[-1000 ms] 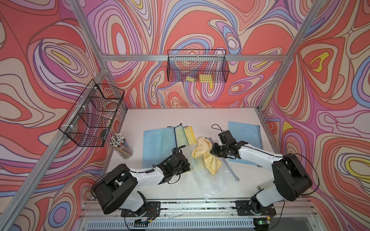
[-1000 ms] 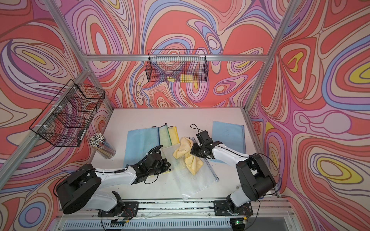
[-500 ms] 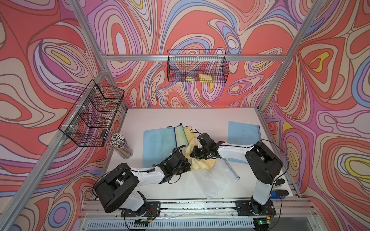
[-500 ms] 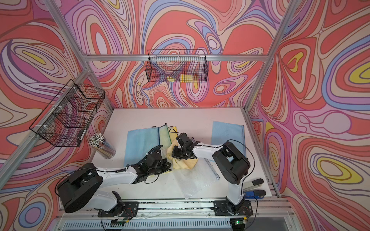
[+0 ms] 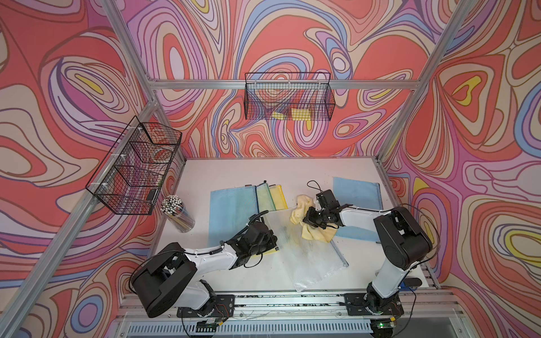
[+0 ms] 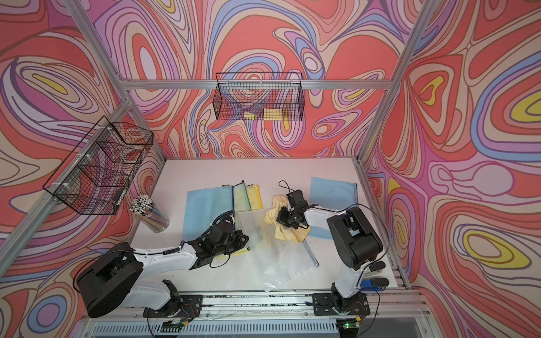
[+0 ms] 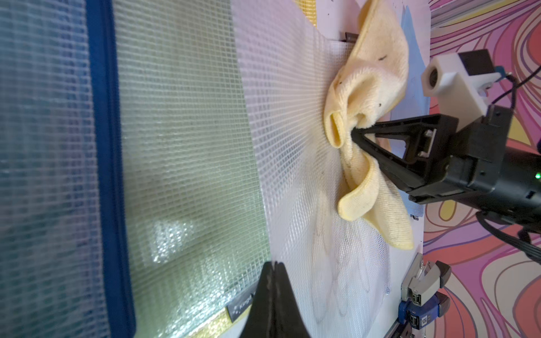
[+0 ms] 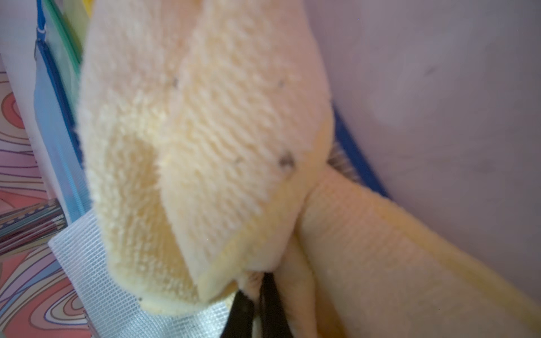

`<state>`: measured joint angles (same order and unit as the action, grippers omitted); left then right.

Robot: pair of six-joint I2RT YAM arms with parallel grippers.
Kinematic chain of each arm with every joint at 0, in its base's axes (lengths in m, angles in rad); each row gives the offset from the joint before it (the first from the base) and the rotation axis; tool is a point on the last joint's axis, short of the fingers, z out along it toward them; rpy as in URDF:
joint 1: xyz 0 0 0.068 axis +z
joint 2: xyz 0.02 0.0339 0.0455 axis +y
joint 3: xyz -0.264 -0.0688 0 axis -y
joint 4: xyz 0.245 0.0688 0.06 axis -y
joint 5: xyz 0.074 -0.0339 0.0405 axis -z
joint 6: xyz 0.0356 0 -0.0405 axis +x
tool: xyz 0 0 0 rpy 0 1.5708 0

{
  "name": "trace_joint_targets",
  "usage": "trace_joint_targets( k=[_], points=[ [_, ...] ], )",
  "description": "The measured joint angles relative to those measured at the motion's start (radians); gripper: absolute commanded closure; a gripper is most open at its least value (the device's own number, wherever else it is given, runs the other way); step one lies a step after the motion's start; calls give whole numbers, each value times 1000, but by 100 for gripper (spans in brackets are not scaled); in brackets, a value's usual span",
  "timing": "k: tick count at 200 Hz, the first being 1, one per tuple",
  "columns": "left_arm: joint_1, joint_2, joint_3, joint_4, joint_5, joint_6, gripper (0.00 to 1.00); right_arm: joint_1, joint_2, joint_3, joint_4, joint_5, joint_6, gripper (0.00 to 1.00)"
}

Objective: Wipe the document bag
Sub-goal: Wipe the dirt from the document bag.

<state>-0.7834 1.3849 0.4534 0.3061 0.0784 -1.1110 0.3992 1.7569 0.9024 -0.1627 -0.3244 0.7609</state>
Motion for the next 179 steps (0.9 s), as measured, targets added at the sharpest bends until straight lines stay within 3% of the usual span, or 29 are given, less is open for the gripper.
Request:
trace_joint_targets(
  k=[30,68,90,143,179],
  points=[
    [0,2,-5,0,1,0,100,51,0,18,-17,-5,8,100],
    [1,27,-5,2,8,0,100,224,107,202,-2,-14,36,100],
    [3,38,-5,2,11,0,100,266,171,269,37,-44,53,100],
    [5,39,-4,0,15,1,100,224,247,288,22,-75,47,100],
    [5,39,-2,0,17,2,100,62,160,154,35,-133,13,100]
  ],
)
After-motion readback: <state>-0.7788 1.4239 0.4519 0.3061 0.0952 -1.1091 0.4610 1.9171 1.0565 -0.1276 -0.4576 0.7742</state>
